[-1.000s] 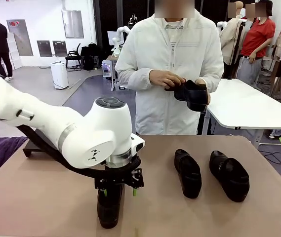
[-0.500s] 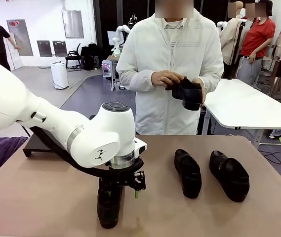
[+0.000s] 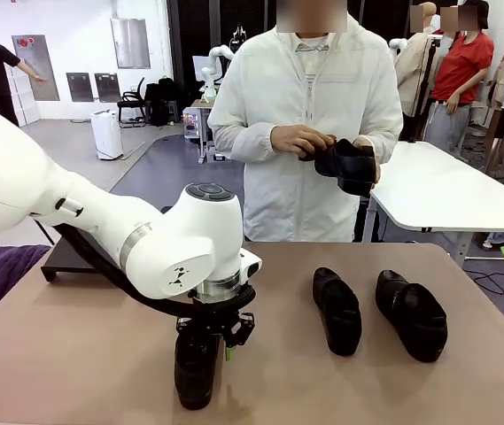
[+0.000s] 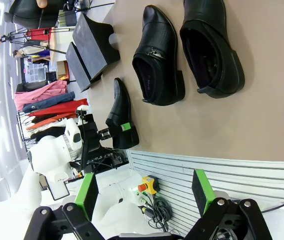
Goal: Organize the shoes by placing them on the stand.
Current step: Place the Shoe from the middle of the table onto the Shoes Stand.
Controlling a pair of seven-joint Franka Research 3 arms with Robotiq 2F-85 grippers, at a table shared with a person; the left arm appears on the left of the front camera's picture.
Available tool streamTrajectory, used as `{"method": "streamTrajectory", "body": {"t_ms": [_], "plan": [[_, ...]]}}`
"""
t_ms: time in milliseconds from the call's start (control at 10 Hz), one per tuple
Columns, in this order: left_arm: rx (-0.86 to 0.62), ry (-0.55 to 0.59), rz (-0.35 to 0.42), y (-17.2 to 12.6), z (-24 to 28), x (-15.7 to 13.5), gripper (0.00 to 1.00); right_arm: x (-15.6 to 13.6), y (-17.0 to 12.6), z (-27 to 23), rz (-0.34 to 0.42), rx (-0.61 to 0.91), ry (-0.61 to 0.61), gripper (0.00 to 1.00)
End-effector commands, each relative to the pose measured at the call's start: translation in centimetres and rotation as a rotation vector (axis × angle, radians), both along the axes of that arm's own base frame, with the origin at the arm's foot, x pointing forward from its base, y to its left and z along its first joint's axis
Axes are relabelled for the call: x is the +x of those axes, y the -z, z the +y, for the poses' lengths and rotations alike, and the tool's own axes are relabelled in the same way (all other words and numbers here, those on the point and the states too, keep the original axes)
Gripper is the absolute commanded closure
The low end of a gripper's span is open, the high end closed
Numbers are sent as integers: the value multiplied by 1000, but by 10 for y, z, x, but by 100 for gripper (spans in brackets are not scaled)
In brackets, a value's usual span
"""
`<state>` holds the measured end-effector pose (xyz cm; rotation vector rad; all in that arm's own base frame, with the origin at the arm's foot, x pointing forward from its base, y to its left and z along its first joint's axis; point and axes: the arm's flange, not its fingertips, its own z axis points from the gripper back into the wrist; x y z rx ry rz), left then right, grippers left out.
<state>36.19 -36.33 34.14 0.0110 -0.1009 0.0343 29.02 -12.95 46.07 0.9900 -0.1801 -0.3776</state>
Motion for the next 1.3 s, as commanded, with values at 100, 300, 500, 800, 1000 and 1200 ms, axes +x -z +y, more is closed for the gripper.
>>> {"method": "streamTrajectory", "body": {"t_ms": [100,300,500,800,1000,1200], "plan": [[52,-23,-29,-2,-6,-4,100,-1,-1,-3,-4,-13,-17,0],[59,-21,-38,-5,-6,-7,100,-1,-1,-3,-4,-13,-17,0],[72,-18,-56,-18,-3,-11,100,-1,-1,-3,-4,-13,-17,0],[58,94,-88,-58,22,-34,100,-1,-1,-3,-4,-13,-17,0],[12,210,-162,-91,48,-66,100,-1,-1,-3,-4,-13,-17,0],[-31,309,-237,-108,67,-104,100,-1,-1,-3,-4,-13,-17,0]]}}
